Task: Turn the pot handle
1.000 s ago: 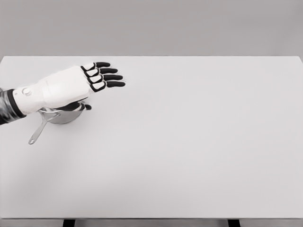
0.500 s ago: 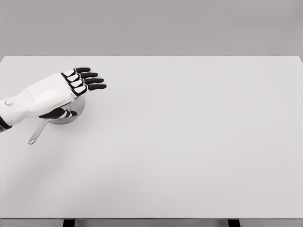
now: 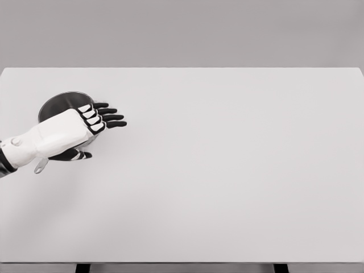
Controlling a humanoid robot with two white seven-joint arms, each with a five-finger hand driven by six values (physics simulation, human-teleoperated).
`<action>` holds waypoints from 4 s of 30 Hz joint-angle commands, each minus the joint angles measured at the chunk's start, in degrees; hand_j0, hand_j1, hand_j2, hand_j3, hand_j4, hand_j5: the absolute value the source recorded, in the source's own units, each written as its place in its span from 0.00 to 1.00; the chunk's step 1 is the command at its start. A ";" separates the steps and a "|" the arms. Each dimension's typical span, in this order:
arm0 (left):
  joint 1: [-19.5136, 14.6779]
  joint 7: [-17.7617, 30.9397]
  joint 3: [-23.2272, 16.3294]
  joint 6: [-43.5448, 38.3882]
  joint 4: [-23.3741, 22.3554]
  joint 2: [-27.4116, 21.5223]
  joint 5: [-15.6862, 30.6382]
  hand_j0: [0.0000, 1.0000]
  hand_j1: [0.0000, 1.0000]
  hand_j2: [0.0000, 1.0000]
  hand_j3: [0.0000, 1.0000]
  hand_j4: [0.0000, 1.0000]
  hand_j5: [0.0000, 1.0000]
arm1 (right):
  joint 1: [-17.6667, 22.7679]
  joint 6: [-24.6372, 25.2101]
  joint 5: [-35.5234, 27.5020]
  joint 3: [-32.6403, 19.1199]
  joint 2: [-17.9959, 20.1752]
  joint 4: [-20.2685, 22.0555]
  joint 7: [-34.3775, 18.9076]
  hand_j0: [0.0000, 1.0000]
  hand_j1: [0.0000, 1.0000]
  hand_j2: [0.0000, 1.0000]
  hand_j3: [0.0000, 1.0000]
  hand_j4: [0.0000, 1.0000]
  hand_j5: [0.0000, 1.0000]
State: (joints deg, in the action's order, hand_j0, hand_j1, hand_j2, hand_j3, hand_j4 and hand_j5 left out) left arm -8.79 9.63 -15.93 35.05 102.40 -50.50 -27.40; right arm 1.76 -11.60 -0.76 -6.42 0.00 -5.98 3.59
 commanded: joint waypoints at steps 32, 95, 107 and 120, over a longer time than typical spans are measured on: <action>3.60 -7.08 2.65 -0.05 -7.73 0.14 -7.66 1.00 1.00 1.00 1.00 1.00 1.00 | 0.00 0.00 -0.03 0.00 0.00 0.00 -0.07 1.00 1.00 1.00 1.00 1.00 1.00; 5.98 -6.90 12.23 -0.05 -15.74 -0.47 -10.30 1.00 1.00 1.00 1.00 1.00 1.00 | 0.00 0.00 -0.03 0.00 0.00 0.00 0.02 1.00 1.00 1.00 1.00 1.00 1.00; 6.77 -6.64 12.06 -0.05 -15.47 -0.12 -11.18 1.00 1.00 1.00 1.00 1.00 1.00 | 0.00 0.00 -0.03 0.00 0.00 0.00 0.02 1.00 1.00 1.00 1.00 1.00 1.00; 6.15 -7.08 14.61 -0.05 -20.48 0.41 -12.94 1.00 1.00 1.00 1.00 1.00 1.00 | 0.00 0.00 -0.03 -0.09 0.00 0.00 0.02 1.00 1.00 1.00 1.00 1.00 1.00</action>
State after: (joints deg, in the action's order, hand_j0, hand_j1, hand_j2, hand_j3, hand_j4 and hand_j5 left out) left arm -2.72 2.63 -1.58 35.01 82.14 -50.03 -40.66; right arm 1.76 -11.60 -0.76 -6.43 0.00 -5.98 3.59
